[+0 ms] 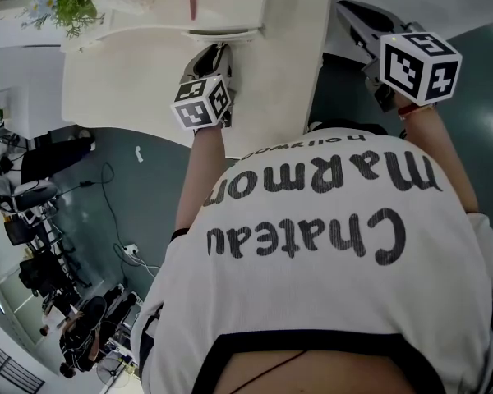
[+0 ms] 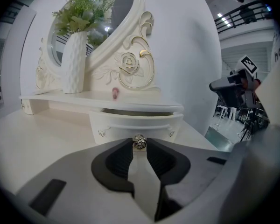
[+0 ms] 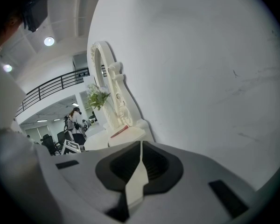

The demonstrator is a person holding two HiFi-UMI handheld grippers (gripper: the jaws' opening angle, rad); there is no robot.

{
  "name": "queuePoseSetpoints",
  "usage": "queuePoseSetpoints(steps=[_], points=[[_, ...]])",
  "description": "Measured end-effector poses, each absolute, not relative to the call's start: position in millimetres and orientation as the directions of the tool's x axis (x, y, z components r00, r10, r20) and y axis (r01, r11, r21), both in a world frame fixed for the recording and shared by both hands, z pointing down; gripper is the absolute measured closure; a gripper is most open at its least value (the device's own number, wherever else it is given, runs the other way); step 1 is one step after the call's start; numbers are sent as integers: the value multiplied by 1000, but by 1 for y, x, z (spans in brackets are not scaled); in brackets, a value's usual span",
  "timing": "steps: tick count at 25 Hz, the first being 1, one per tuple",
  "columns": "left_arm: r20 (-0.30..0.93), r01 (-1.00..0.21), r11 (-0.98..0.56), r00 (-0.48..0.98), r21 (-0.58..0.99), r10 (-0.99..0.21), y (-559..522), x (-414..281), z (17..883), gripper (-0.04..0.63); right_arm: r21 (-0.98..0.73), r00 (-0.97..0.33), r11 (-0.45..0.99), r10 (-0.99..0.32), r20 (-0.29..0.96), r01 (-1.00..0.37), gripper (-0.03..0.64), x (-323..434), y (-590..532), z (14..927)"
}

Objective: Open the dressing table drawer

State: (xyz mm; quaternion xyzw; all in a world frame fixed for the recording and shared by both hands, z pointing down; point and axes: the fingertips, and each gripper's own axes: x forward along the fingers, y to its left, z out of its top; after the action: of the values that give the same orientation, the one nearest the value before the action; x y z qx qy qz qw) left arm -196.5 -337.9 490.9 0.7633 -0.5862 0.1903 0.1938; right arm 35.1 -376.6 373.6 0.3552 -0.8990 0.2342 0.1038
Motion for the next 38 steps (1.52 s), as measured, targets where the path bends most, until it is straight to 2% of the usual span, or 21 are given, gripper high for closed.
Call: queuePoseSetpoints(steps=[38], points=[[518,-972,-225,228,69,-824,-325,-198,490,489,-340,-745,664,-571,345,-666,584,31,-374,367]])
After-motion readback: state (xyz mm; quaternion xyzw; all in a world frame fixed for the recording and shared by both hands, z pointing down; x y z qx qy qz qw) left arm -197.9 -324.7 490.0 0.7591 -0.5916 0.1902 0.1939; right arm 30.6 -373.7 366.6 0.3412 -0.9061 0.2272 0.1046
